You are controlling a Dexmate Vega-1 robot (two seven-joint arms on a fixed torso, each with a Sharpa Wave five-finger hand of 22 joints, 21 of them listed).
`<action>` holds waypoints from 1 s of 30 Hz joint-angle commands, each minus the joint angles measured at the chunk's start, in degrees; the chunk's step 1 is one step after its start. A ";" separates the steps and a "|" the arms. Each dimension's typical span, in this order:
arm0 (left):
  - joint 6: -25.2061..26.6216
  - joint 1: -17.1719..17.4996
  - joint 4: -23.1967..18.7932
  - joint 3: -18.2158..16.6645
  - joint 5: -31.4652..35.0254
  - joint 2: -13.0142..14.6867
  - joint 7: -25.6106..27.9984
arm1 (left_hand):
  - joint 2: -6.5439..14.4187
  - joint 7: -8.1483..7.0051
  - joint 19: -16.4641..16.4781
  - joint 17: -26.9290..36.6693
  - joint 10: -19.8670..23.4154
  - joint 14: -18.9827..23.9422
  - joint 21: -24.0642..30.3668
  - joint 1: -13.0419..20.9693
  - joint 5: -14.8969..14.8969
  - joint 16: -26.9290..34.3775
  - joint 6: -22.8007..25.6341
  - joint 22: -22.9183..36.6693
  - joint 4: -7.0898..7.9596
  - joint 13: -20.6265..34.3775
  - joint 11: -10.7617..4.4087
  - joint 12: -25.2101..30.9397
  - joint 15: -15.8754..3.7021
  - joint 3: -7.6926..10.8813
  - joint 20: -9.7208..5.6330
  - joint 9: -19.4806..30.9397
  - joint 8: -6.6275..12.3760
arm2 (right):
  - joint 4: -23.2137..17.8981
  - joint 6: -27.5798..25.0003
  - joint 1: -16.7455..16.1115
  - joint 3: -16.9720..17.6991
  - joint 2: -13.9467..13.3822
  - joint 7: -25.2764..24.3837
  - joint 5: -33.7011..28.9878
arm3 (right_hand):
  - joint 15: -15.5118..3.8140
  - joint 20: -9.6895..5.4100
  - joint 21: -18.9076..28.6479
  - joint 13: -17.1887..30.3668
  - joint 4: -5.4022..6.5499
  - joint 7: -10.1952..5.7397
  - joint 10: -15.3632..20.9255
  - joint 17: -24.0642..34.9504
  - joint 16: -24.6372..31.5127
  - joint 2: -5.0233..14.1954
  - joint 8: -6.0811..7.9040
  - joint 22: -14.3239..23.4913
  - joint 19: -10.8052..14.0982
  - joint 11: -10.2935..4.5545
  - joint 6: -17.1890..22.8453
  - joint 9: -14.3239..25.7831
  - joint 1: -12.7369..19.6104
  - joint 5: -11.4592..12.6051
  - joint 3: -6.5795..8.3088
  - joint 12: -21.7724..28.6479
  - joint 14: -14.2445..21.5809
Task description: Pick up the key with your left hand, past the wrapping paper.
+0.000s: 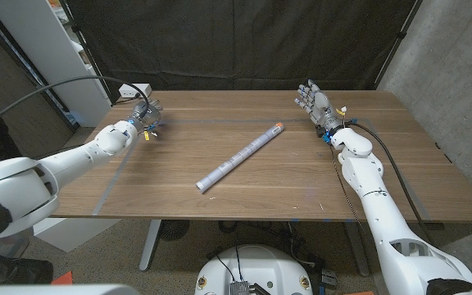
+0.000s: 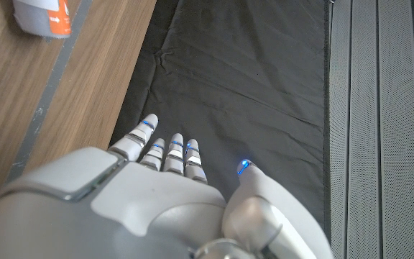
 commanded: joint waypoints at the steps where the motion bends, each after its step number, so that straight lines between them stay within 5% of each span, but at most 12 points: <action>1: 2.91 -0.37 2.09 1.24 1.94 -0.80 1.42 | 0.10 -0.19 0.64 0.16 0.75 0.60 0.44 0.97 0.38 0.13 0.09 0.08 -0.06 0.29 -0.23 0.49 -3.52 -0.38 -0.10 0.27 -0.07 | -0.81 -0.22 -0.73 0.46 0.06 -0.10 0.00 | 0.15 -0.53 0.05 0.15 0.11 -0.02 0.58 0.20 -0.01 0.82 0.00 0.29 -0.11 -0.04 0.49 0.12 -0.39 -0.29 0.45 -0.22 0.14; 30: 0.01 -6.20 23.40 10.12 -5.41 -11.18 14.03 | 1.25 0.18 1.82 0.13 2.98 2.72 0.98 2.40 -0.08 0.46 3.09 0.14 0.24 0.51 -0.46 1.47 -4.55 -0.84 -0.28 0.68 1.49 | -0.32 0.30 -0.06 -0.14 -0.12 -0.69 -0.77 | 0.33 -0.63 0.09 0.15 0.00 0.11 0.92 0.17 0.06 0.62 0.04 0.28 -0.35 0.05 0.71 0.11 -0.46 -0.33 0.51 -0.15 0.52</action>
